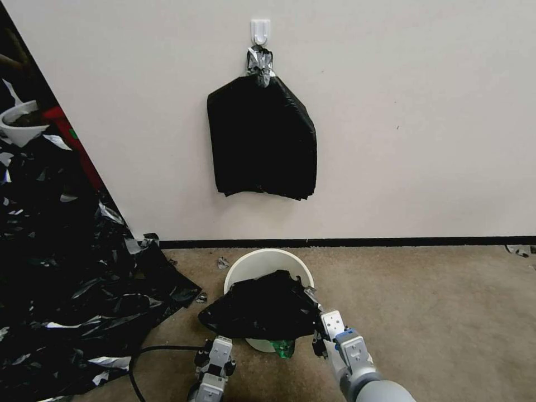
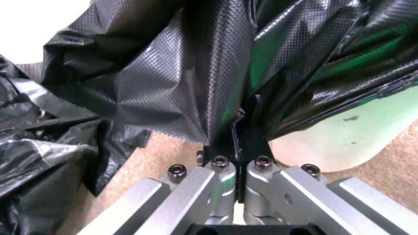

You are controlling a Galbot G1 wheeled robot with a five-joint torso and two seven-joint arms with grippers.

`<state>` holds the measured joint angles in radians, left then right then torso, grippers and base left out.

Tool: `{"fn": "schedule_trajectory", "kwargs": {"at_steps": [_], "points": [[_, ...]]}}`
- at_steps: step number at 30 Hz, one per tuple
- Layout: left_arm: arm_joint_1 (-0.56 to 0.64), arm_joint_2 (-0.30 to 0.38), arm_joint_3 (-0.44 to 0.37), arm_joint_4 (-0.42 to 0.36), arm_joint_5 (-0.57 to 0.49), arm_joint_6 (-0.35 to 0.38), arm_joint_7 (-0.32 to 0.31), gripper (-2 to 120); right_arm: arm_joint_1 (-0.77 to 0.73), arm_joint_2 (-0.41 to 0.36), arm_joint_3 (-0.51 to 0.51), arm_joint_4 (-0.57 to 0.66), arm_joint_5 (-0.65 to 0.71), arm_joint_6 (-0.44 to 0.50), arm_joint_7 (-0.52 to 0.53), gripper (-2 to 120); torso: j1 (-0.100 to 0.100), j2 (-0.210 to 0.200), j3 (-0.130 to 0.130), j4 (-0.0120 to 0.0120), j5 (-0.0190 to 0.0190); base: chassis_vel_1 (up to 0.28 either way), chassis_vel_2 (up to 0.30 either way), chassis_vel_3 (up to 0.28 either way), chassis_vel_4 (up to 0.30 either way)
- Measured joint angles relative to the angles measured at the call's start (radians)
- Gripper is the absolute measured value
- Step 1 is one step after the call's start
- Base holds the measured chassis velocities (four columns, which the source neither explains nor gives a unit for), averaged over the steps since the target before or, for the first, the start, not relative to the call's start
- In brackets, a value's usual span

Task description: Place a trash bag onto the trash bin.

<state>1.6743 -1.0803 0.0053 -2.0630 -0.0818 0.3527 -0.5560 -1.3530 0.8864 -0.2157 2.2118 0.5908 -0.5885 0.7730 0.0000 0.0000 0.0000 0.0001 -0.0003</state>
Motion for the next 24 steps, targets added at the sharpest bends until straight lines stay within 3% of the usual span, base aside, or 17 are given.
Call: {"fn": "schedule_trajectory", "kwargs": {"at_steps": [7, 12, 18, 20, 22, 24], "points": [[-0.057, -0.061, 0.002, 0.094, -0.001, -0.004, 0.001, 0, 0.058, 0.091, -0.022, -0.191, -0.164, 0.082, -0.066, 0, 0.0, 0.0, 0.0, 0.0, 0.0003, 0.0, 0.0, 0.0, 0.0], [-0.069, -0.083, 0.002, 0.107, -0.006, -0.005, 0.001, 0, 0.065, 0.119, -0.025, -0.25, -0.226, 0.11, -0.092, 0, 0.0, 0.0, 0.0, 0.0, 0.0002, 0.0, 0.0, 0.0, 0.0], [-0.066, -0.085, 0.002, 0.103, -0.009, -0.006, 0.001, 0, 0.047, 0.131, -0.017, -0.239, -0.227, 0.117, -0.1, 2, 0.0, 0.0, 0.0, -0.0004, 0.0001, 0.0, 0.0, 0.0, 0.0], [-0.049, -0.065, -0.002, 0.076, -0.021, 0.003, 0.0, 0, 0.02, 0.121, -0.006, -0.196, -0.19, 0.12, -0.098, 14, 0.0, 0.0, 0.0, -0.0004, 0.0001, 0.0, 0.0, 0.0, 0.0], [-0.042, -0.056, -0.004, 0.064, -0.029, 0.011, 0.0, 3, 0.006, 0.112, -0.001, -0.174, -0.167, 0.12, -0.092, 17, 0.0, 0.0, 0.0, -0.0001, 0.0, 0.0, 0.0, 0.0, 0.0], [-0.015, -0.024, -0.013, 0.021, -0.065, 0.054, 0.0, 15, -0.038, 0.084, 0.014, -0.107, -0.116, 0.12, -0.077, 28, 0.0, 0.0, 0.0, 0.0005, -0.0006, 0.0, 0.0, 0.0, 0.0]]}}
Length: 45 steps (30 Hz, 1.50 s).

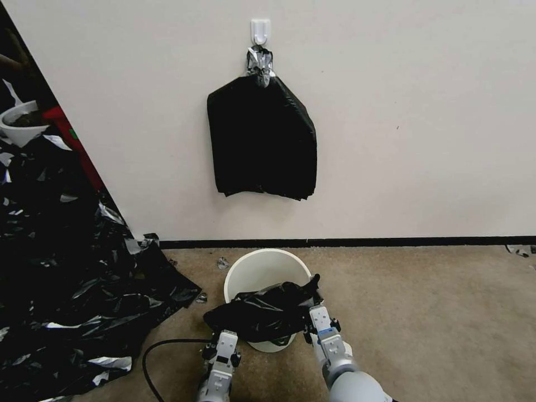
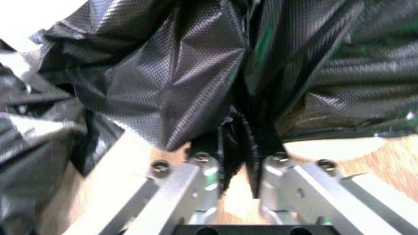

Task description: Place a trash bag onto the trash bin.

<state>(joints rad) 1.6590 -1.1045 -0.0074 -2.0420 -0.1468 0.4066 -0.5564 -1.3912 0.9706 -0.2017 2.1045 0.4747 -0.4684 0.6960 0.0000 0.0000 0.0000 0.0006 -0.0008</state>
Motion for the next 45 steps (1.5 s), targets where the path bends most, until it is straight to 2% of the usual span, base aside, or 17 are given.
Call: {"fn": "schedule_trajectory", "kwargs": {"at_steps": [2, 5, 7, 9, 12, 15, 17, 19, 20, 22, 24, 25, 28, 30, 37, 41, 45], "points": [[0.009, 0.012, -0.003, -0.021, -0.013, 0.02, 0.0, 19, -0.021, -0.013, 0.006, 0.03, 0.022, 0.0, 0.009, 32, 0.0, 0.0, 0.0, -0.0001, -0.0003, 0.0, 0.0, 0.0, 0.0], [0.042, 0.061, -0.026, -0.095, -0.036, 0.067, 0.001, 33, -0.09, -0.05, 0.022, 0.125, 0.079, 0.0, 0.04, 46, 0.0, 0.0, 0.0, -0.0004, 0.0, 0.0, 0.0, 0.0, 0.0], [0.048, 0.07, -0.03, -0.107, -0.037, 0.071, 0.001, 35, -0.103, -0.056, 0.025, 0.14, 0.083, 0.0, 0.043, 50, 0.0, 0.0, 0.0, -0.0003, 0.0, 0.0, 0.0, 0.0, 0.0], [0.069, 0.096, -0.045, -0.146, -0.041, 0.077, 0.002, 48, -0.139, -0.07, 0.031, 0.182, 0.088, 0.004, 0.05, 61, 0.0, 0.0, 0.0, -0.0007, 0.0003, 0.0, 0.0, 0.0, 0.0], [0.095, 0.115, -0.075, -0.204, -0.059, 0.078, 0.003, 58, -0.168, -0.078, 0.043, 0.228, 0.058, 0.024, 0.049, 72, 0.0, 0.0, 0.0, -0.0006, 0.0005, 0.0, 0.0, 0.0, 0.0], [0.11, 0.121, -0.096, -0.249, -0.085, 0.078, 0.005, 67, -0.168, -0.074, 0.059, 0.256, 0.022, 0.052, 0.023, 80, 0.0, 0.0, 0.0, -0.0006, 0.0006, 0.0, 0.0, 0.0, 0.0], [0.126, 0.122, -0.117, -0.296, -0.105, 0.077, 0.021, 77, -0.136, -0.059, 0.092, 0.279, -0.001, 0.089, -0.054, 90, 0.0, 0.0, 0.0, -0.0007, 0.0007, 0.0, 0.0, 0.0, 0.0], [0.129, 0.121, -0.12, -0.304, -0.108, 0.076, 0.026, 78, -0.125, -0.055, 0.101, 0.281, 0.0, 0.094, -0.072, 92, 0.0, 0.0, 0.0, -0.0008, 0.0007, 0.0, 0.0, 0.0, 0.0], [0.136, 0.104, -0.146, -0.36, -0.113, 0.013, 0.09, 95, 0.036, -0.005, 0.153, 0.245, 0.102, 0.101, -0.177, 100, 0.0, 0.0, 0.0, -0.0009, 0.0009, 0.0, 0.0, 0.0, 0.0], [0.125, 0.081, -0.159, -0.378, -0.097, -0.033, 0.119, 99, 0.162, 0.024, 0.161, 0.176, 0.196, 0.055, -0.224, 100, 0.0, 0.0, 0.0, -0.0003, 0.001, 0.0, 0.0, 0.0, 0.0], [0.118, 0.07, -0.167, -0.383, -0.089, -0.047, 0.126, 99, 0.22, 0.033, 0.154, 0.13, 0.218, 0.036, -0.241, 100, 0.0, 0.0, 0.0, -0.0006, 0.0009, 0.0, 0.0, 0.0, 0.0], [0.1, 0.045, -0.182, -0.39, -0.083, -0.06, 0.132, 100, 0.344, 0.045, 0.131, 0.0, 0.21, -0.006, -0.299, 100, 0.0, 0.0, 0.0, -0.0004, 0.001, 0.0, 0.0, 0.0, 0.0], [0.092, 0.026, -0.196, -0.397, -0.085, -0.062, 0.132, 100, 0.424, 0.049, 0.114, -0.109, 0.184, -0.048, -0.365, 100, 0.0, 0.0, 0.0, -0.0004, 0.0008, 0.0, 0.0, 0.0, 0.0], [0.087, 0.003, -0.222, -0.404, -0.095, -0.064, 0.13, 100, 0.549, 0.055, 0.099, -0.26, 0.173, -0.18, -0.536, 100, 0.0, 0.0, 0.0, -0.0003, 0.0007, 0.0, 0.0, 0.0, 0.0], [0.077, -0.003, -0.242, -0.395, -0.106, -0.073, 0.11, 100, 0.644, 0.096, 0.087, -0.483, 0.1, -0.246, -0.782, 100, 0.0, 0.0, 0.0, -0.0007, 0.001, 0.0, 0.0, 0.0, 0.0], [0.068, -0.002, -0.244, -0.387, -0.111, -0.078, 0.101, 100, 0.653, 0.123, 0.087, -0.542, 0.064, -0.246, -0.837, 96, 0.0, 0.0, 0.0, -0.0007, 0.0009, 0.0, 0.0, 0.0, 0.0], [0.051, 0.001, -0.243, -0.367, -0.115, -0.088, 0.086, 100, 0.66, 0.151, 0.092, -0.584, 0.023, -0.245, -0.872, 84, 0.0, 0.0, 0.0, -0.0006, 0.0008, 0.0, 0.0, 0.0, 0.0]]}}
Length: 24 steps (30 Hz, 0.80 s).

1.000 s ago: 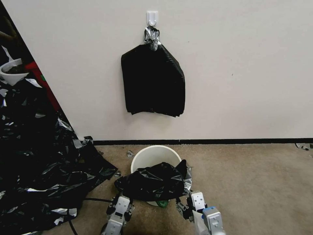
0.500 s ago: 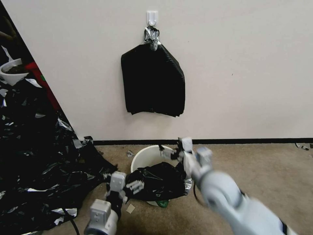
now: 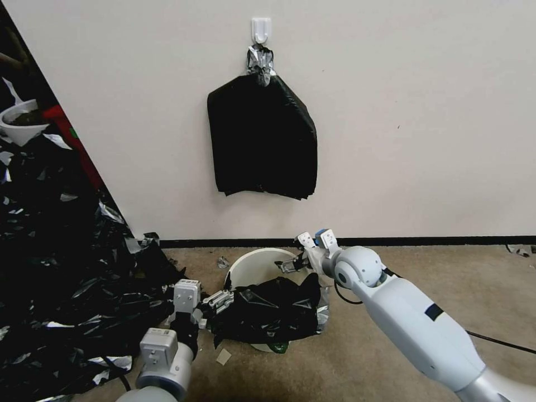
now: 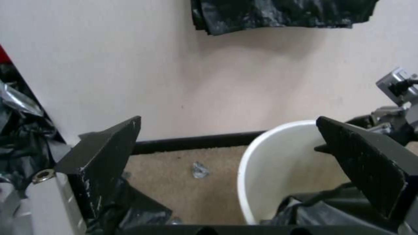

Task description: Place a trash bag onto the trash bin.

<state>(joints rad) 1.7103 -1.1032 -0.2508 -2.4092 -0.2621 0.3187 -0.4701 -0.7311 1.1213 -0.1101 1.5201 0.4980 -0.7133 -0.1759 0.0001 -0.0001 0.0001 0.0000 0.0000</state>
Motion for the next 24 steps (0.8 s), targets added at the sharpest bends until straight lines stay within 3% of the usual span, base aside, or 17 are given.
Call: {"fn": "schedule_trajectory", "kwargs": {"at_steps": [3, 5, 10, 13, 14, 16, 17, 21, 22, 24], "points": [[-0.007, 0.0, 0.002, 0.008, -0.006, -0.003, -0.004, 100, -0.007, 0.008, 0.003, 0.001, -0.007, 0.003, 0.001, 69, 0.0, 0.0, 0.0, -0.0001, -0.0001, 0.0, 0.0, 0.0, 0.0], [-0.009, 0.0, 0.003, 0.009, -0.008, -0.003, -0.006, 100, -0.011, 0.01, 0.005, 0.005, -0.007, 0.003, 0.005, 66, 0.0, 0.0, 0.0, -0.0001, -0.0001, 0.0, 0.0, 0.0, 0.0], [-0.013, -0.005, 0.009, 0.016, -0.014, -0.003, -0.014, 100, -0.035, 0.019, 0.013, 0.041, 0.032, 0.004, 0.112, 45, 0.0, 0.0, 0.0, 0.0, 0.0, 0.0, 0.0, 0.0, 0.0], [-0.014, -0.005, 0.009, 0.018, -0.017, -0.003, -0.021, 100, -0.068, 0.02, 0.01, 0.119, 0.172, 0.008, 0.332, 33, 0.0, 0.0, 0.0, 0.0, -0.0001, 0.0, 0.0, 0.0, 0.0], [-0.014, -0.005, 0.009, 0.018, -0.017, -0.003, -0.021, 100, -0.068, 0.02, 0.01, 0.119, 0.172, 0.008, 0.332, 33, 0.0, 0.0, 0.0, 0.0, -0.0001, 0.0, 0.0, 0.0, 0.0], [-0.021, -0.01, 0.015, 0.02, -0.023, -0.002, -0.025, 100, -0.112, 0.021, 0.005, 0.195, 0.297, 0.055, 0.578, 22, 0.0, 0.0, 0.0, 0.0, -0.0001, 0.0, 0.0, 0.0, 0.0], [-0.021, -0.01, 0.015, 0.02, -0.023, -0.002, -0.025, 100, -0.112, 0.021, 0.005, 0.195, 0.297, 0.055, 0.578, 22, 0.0, 0.0, 0.0, 0.0, -0.0001, 0.0, 0.0, 0.0, 0.0], [-0.032, -0.021, 0.026, 0.029, -0.024, -0.001, -0.027, 100, -0.216, 0.05, 0.003, 0.287, 0.449, 0.252, 0.928, 7, 0.0, 0.0, 0.0, 0.0, 0.0001, 0.0, 0.0, 0.0, 0.0], [-0.032, -0.021, 0.026, 0.029, -0.024, -0.001, -0.027, 100, -0.216, 0.05, 0.003, 0.287, 0.449, 0.252, 0.928, 7, 0.0, 0.0, 0.0, 0.0, 0.0001, 0.0, 0.0, 0.0, 0.0], [-0.037, -0.022, 0.026, 0.037, -0.027, -0.001, -0.027, 100, -0.275, 0.074, 0.011, 0.324, 0.531, 0.399, 1.062, 7, 0.0, 0.0, 0.0, 0.0, -0.0001, 0.0, 0.0, 0.0, 0.0]]}}
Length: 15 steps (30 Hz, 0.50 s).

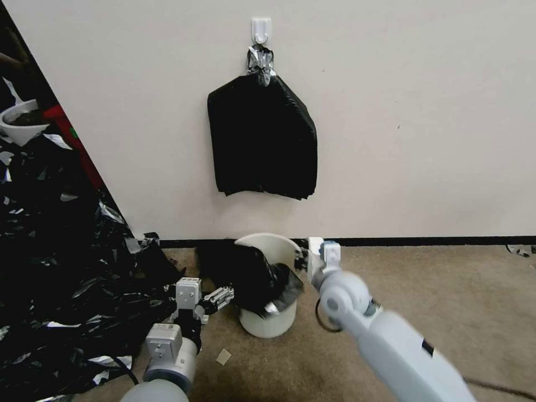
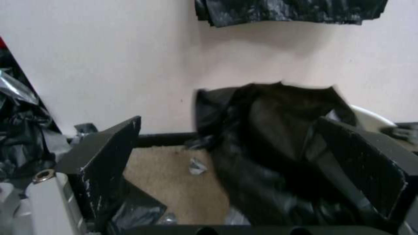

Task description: Place a trash bag onto the trash bin.

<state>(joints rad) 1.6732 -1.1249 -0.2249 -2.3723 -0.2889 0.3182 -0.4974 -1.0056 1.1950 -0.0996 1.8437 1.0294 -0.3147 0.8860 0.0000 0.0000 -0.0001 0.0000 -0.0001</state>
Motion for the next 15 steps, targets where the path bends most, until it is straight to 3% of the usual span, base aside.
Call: {"fn": "schedule_trajectory", "kwargs": {"at_steps": [5, 10, 15], "points": [[-0.013, 0.0, -0.006, 0.017, -0.005, 0.0, 0.0, 100, -0.088, 0.043, 0.013, 0.016, -0.016, 0.201, 0.059, 7, 0.0, 0.0, 0.0, -0.0001, 0.0, 0.0, 0.0, 0.0, 0.0], [-0.021, -0.003, -0.007, 0.03, -0.006, 0.001, -0.001, 100, -0.142, 0.079, 0.022, 0.018, -0.068, 0.27, 0.066, 7, 0.0, 0.0, 0.0, 0.0, 0.0, 0.0, 0.0, 0.0, 0.0], [-0.026, -0.006, -0.018, 0.047, -0.007, 0.001, -0.001, 100, -0.193, 0.08, 0.029, 0.045, -0.154, 0.268, 0.029, 7, 0.0, 0.0, 0.0, 0.0001, 0.0002, 0.0, 0.0, 0.0, 0.0]]}}
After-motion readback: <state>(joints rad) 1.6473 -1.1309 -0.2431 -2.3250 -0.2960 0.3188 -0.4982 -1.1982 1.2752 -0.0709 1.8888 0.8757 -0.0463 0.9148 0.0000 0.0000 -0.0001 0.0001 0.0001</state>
